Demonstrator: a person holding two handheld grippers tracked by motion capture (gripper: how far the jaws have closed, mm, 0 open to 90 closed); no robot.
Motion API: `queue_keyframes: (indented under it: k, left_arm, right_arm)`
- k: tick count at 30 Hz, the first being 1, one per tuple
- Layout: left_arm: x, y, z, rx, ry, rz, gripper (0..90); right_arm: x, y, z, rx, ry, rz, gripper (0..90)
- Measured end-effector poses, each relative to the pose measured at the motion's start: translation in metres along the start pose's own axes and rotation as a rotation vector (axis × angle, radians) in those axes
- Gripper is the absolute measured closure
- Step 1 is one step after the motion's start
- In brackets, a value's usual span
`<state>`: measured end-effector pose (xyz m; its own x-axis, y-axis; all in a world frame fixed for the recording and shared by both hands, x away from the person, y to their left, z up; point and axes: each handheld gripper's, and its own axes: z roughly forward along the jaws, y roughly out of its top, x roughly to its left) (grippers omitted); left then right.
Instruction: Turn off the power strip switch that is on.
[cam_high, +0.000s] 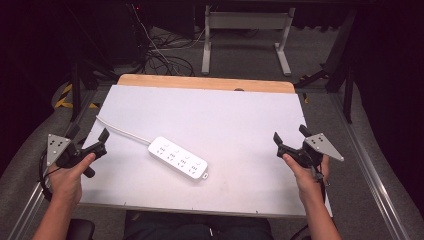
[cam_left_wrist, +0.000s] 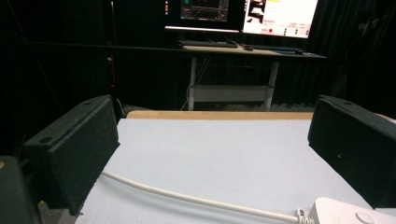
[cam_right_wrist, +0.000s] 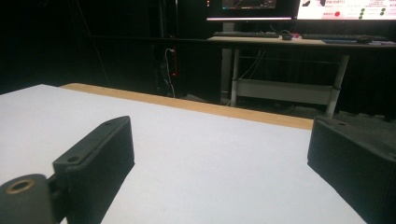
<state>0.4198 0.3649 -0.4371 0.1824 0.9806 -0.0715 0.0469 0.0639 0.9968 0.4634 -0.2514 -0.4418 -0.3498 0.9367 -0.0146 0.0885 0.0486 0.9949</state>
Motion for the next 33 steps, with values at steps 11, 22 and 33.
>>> queue_keyframes:
  k: [11, 22, 33]
  left_arm:
    - [0.0, 0.0, -0.002, -0.011, 0.005, 0.005, 3.8]
    - [0.003, 0.002, -0.005, 0.014, -0.021, 0.001, 31.0]
    - [0.012, 0.009, -0.014, 0.064, -0.063, -0.07, 84.7]
  right_arm:
    - [0.002, 0.001, 0.002, 0.002, 0.009, -0.011, 7.7]
    - [0.002, 0.002, 0.001, -0.002, 0.005, -0.008, 7.7]
    - [0.002, 0.002, -0.001, -0.004, 0.008, -0.007, 7.9]
